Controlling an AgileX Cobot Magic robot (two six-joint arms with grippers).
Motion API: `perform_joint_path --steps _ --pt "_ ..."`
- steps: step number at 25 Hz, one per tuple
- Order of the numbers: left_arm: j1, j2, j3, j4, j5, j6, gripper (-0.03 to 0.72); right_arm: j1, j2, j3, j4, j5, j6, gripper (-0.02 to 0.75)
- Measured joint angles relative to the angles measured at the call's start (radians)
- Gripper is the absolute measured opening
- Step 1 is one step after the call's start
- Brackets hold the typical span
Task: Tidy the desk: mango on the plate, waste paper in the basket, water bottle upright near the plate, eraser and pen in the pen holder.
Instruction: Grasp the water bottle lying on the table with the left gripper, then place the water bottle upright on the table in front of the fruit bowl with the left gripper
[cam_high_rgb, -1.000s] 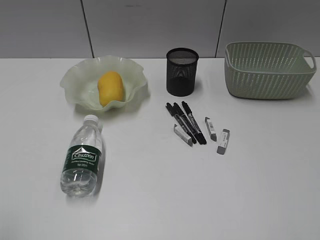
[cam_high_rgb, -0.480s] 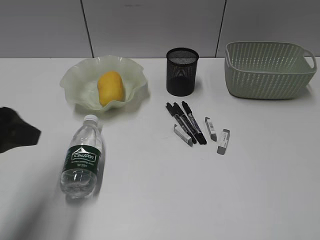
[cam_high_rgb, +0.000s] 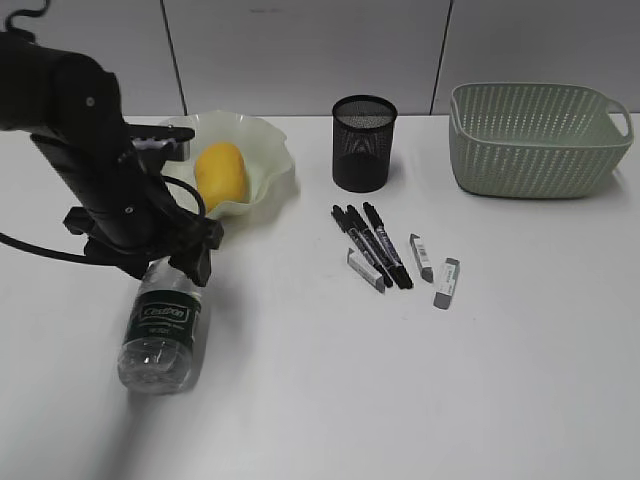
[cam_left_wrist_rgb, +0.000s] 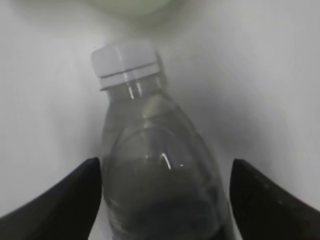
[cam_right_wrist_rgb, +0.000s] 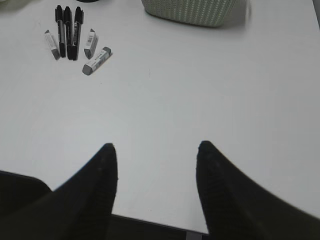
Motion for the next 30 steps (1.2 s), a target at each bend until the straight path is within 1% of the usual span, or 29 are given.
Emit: perform_joint_path --steps 2,5,7,8,9,11,12,13,15,17,19,20,21,23,26,28,30 --pt "0.0 0.066 -0.05 0.029 0.056 -0.039 0.599 0.0 0.0 0.0 0.0 0.0 0.0 0.412" --pt "-0.001 0.125 -0.089 0.029 0.087 -0.079 0.596 0.0 0.0 0.0 0.0 0.0 0.0 0.413" --pt "-0.002 0.141 -0.099 0.034 0.093 -0.113 0.543 0.0 0.0 0.0 0.0 0.0 0.0 0.413" --pt "-0.002 0.139 -0.099 0.043 0.094 -0.121 0.496 0.0 0.0 0.0 0.0 0.0 -0.001 0.412" --pt "-0.003 0.128 -0.095 0.055 0.086 -0.125 0.475 0.0 0.0 0.0 0.0 0.0 -0.001 0.408" --pt "-0.01 0.078 -0.06 0.103 0.042 -0.129 0.475 0.0 0.0 0.0 0.0 0.0 -0.001 0.396" --pt "-0.015 0.027 -0.022 0.122 0.003 -0.129 0.475 0.0 0.0 0.0 0.0 0.0 -0.002 0.387" --pt "-0.02 -0.039 0.03 0.141 -0.053 -0.129 0.475 0.0 0.0 0.0 0.0 0.0 -0.002 0.378" --pt "-0.024 -0.186 0.157 0.181 -0.233 -0.129 0.475 0.0 0.0 0.0 0.0 0.0 -0.003 0.359" --pt "-0.011 -0.342 0.307 0.243 -0.538 -0.129 0.475 0.0 0.0 0.0 0.0 0.0 -0.003 0.342" --pt "0.036 -0.432 0.456 0.303 -0.85 -0.12 0.475 0.0 0.0 0.0 0.0 0.0 -0.003 0.323" --pt "0.062 -0.45 0.514 0.319 -0.993 -0.097 0.475 0.0 0.0 0.0 0.0 0.0 -0.003 0.312" --pt "0.094 -0.451 0.552 0.329 -1.098 -0.064 0.475 0.0 0.0 0.0 0.0 0.0 -0.003 0.304" --pt "0.157 -0.408 0.614 0.339 -1.226 -0.001 0.475 0.0 0.0 0.0 0.0 0.0 -0.003 0.285" --pt "0.222 -0.288 0.64 0.341 -1.39 0.054 0.475 0.0 0.0 0.0 0.0 0.0 -0.003 0.274" --pt "0.242 -0.206 0.64 0.339 -1.538 0.083 0.475 0.0 0.0 0.0 0.0 0.0 -0.003 0.272" --pt "0.248 -0.125 0.64 0.329 -1.676 0.096 0.475 0.0 0.0 0.0 0.0 0.0 -0.003 0.27"
